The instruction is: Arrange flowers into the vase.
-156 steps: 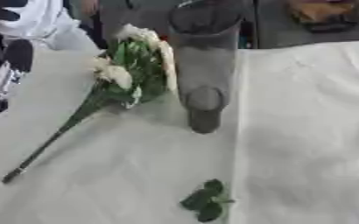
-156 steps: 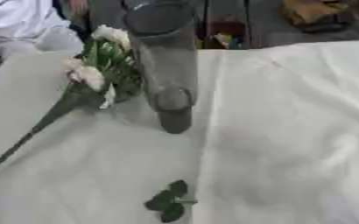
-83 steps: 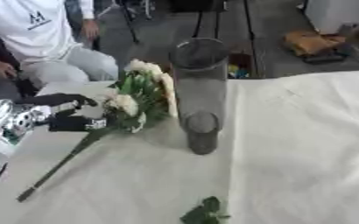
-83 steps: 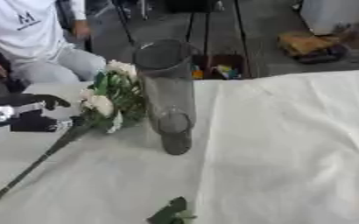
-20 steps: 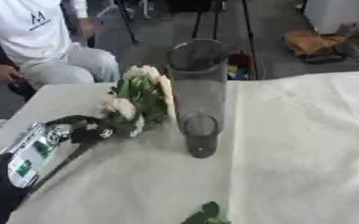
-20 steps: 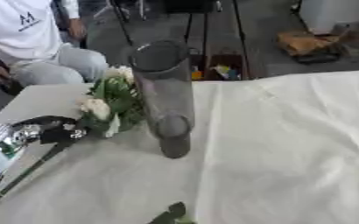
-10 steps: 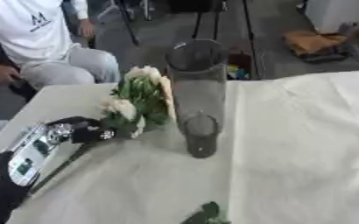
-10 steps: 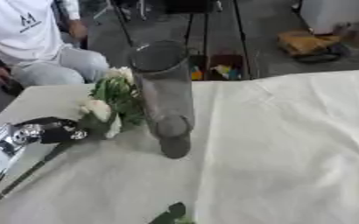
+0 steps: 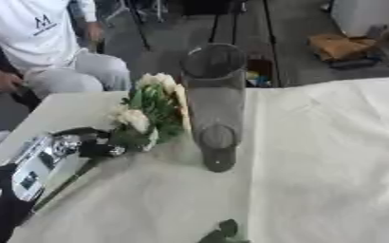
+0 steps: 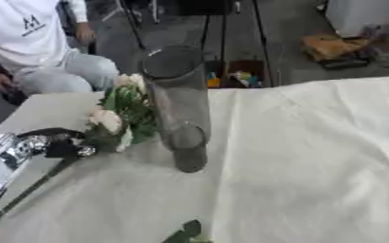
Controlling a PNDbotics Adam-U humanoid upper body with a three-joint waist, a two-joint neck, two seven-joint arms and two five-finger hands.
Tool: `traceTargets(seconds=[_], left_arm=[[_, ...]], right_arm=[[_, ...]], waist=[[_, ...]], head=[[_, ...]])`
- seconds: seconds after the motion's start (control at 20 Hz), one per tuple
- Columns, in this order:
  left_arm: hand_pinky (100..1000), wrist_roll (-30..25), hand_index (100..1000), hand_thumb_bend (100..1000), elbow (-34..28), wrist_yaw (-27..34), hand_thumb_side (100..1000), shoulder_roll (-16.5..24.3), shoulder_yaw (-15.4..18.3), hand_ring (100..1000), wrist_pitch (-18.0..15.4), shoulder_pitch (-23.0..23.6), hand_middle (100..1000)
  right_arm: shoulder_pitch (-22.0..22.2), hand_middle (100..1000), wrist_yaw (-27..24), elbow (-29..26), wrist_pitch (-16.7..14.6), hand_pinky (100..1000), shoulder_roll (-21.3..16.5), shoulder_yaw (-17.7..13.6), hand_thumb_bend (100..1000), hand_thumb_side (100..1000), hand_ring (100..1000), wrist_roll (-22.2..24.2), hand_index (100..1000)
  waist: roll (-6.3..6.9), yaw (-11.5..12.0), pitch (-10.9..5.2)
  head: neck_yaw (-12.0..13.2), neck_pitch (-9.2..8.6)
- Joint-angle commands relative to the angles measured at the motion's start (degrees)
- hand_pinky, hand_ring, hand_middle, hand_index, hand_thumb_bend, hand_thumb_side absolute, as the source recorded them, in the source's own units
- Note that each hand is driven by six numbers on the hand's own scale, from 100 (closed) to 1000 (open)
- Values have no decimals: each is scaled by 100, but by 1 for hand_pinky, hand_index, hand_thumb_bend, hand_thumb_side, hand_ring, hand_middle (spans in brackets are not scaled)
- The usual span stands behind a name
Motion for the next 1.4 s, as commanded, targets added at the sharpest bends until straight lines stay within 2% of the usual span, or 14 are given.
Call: traceTargets(seconds=[0.05,0.1,0.15,0.25,0.45,0.65,0.8,0.95,1.15,1.2,1.3,1.35,1.4], left_arm=[[725,-14,1000,237,-13,-61,855,113,15,876,2,-84,967],[689,-3,1000,235,4,-80,851,110,17,842,13,-84,955],[609,6,1000,234,23,-94,851,105,18,785,22,-83,935],[533,10,1000,231,64,-126,842,95,17,724,30,-83,894],[425,-6,1000,241,127,-193,845,82,3,614,16,-87,850],[444,-30,1000,255,205,-241,844,65,-6,604,-7,-90,809],[480,-29,1000,259,252,-266,839,47,-3,648,-31,-95,788],[576,-38,992,256,291,-270,846,33,-4,742,-63,-88,798],[621,-22,979,246,303,-273,849,14,-16,735,-91,-85,796],[674,-20,976,244,301,-274,856,7,-21,730,-99,-88,795],[704,-30,974,243,295,-267,859,0,-28,750,-116,-92,799],[708,-31,974,243,291,-268,861,0,-29,755,-120,-91,798],[647,-36,969,231,292,-256,863,-4,-23,729,-118,-87,787]], right_arm=[[-30,660,30,-105,13,622,-88,-68,100,1000,736,-24,726],[-29,660,35,-105,16,622,-84,-69,100,1000,737,-23,726],[-28,660,39,-105,17,622,-81,-70,100,1000,737,-24,726],[-27,659,45,-105,19,623,-75,-74,100,1000,736,-25,725],[-35,657,39,-105,5,624,-72,-78,100,1000,736,-27,720],[-31,655,31,-105,-8,624,-59,-92,100,1000,735,-40,720],[-33,653,26,-105,-1,624,-44,-109,100,1000,734,-62,720],[-30,652,28,-105,-4,624,-36,-132,100,1000,733,-94,720],[-27,651,41,-105,-10,622,-29,-142,100,1000,732,-128,720],[-26,650,48,-105,-5,619,-26,-140,100,1000,731,-129,720],[-29,650,63,-105,15,618,-19,-139,100,1000,731,-131,720],[-30,650,70,-105,21,618,-15,-139,100,1000,731,-130,720],[-29,650,76,-105,26,617,-13,-139,100,1000,731,-131,720]], waist=[[-20,-9,-139],[-20,-13,-136],[-20,-16,-133],[-21,-24,-127],[-25,-41,-121],[-33,-58,-116],[-38,-75,-115],[-44,-88,-116],[-56,-91,-118],[-55,-90,-118],[-52,-90,-117],[-51,-90,-115],[-50,-90,-114]], head=[[8,-66],[11,-72],[13,-76],[16,-81],[30,-90],[59,-106],[74,-129],[78,-144],[74,-153],[75,-153],[74,-161],[72,-165],[70,-166]])
